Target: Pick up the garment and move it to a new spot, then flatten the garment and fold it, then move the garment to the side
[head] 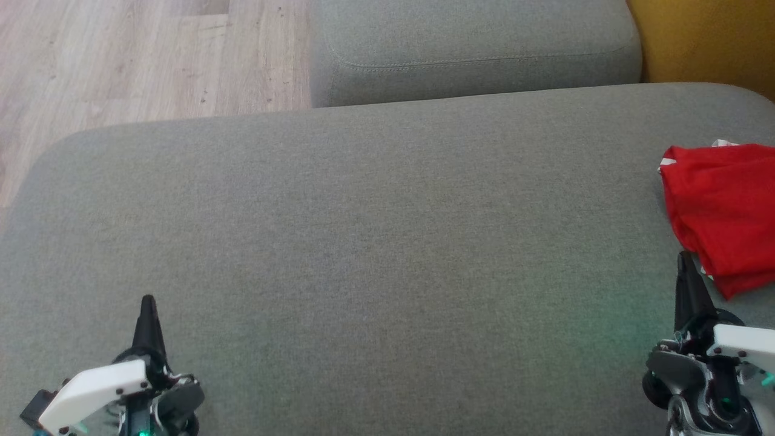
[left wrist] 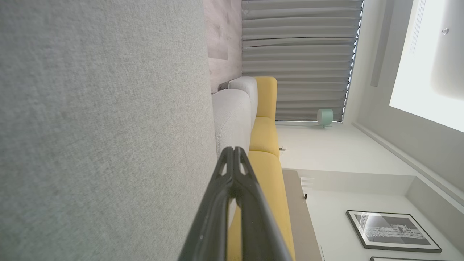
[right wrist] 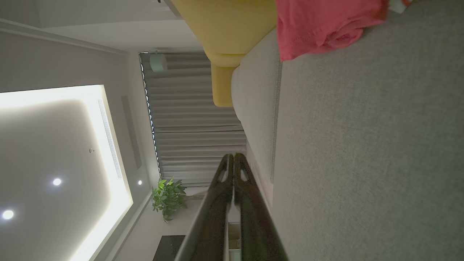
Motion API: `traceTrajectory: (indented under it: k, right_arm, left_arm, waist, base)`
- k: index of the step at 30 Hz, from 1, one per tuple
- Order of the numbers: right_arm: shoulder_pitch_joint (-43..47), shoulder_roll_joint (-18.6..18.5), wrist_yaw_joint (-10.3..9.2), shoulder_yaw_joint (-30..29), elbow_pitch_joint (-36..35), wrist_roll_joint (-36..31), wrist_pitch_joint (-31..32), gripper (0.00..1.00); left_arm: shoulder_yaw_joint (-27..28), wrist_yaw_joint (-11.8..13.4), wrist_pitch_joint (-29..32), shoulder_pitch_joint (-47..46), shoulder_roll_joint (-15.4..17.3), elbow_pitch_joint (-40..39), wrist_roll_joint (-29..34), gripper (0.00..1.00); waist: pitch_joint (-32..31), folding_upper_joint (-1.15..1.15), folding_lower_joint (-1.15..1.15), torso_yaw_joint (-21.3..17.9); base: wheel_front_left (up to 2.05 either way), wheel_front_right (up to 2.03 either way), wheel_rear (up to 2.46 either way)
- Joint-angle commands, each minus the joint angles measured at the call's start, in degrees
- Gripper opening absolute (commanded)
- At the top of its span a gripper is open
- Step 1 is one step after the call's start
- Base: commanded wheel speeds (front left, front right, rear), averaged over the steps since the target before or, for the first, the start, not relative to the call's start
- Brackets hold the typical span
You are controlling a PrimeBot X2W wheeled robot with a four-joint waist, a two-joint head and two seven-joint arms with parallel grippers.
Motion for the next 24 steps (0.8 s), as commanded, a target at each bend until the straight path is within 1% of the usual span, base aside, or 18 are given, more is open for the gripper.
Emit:
traceTrajectory:
  k: [1, 24]
  right_arm:
    - [-2.7, -0.1, -0.04, 1.0, -1.9, -0.1, 0.4, 0.00]
    - [-2.8, 0.2, -0.04, 0.6, -1.8, -0.4, 0.7, 0.00]
  left_arm:
    - [2.1, -0.4, 0.2, -2.9, 0.4, -1.6, 0.4, 0.00]
    - [2.5, -0.4, 0.5, -2.9, 0.1, -1.6, 0.7, 0.00]
  waist:
    - [0.0, 0.00, 0.00, 0.0]
    - [0.0, 0.00, 0.00, 0.0]
  base:
    - [0.00, 0.00, 0.00]
    - [0.00, 0.00, 0.00]
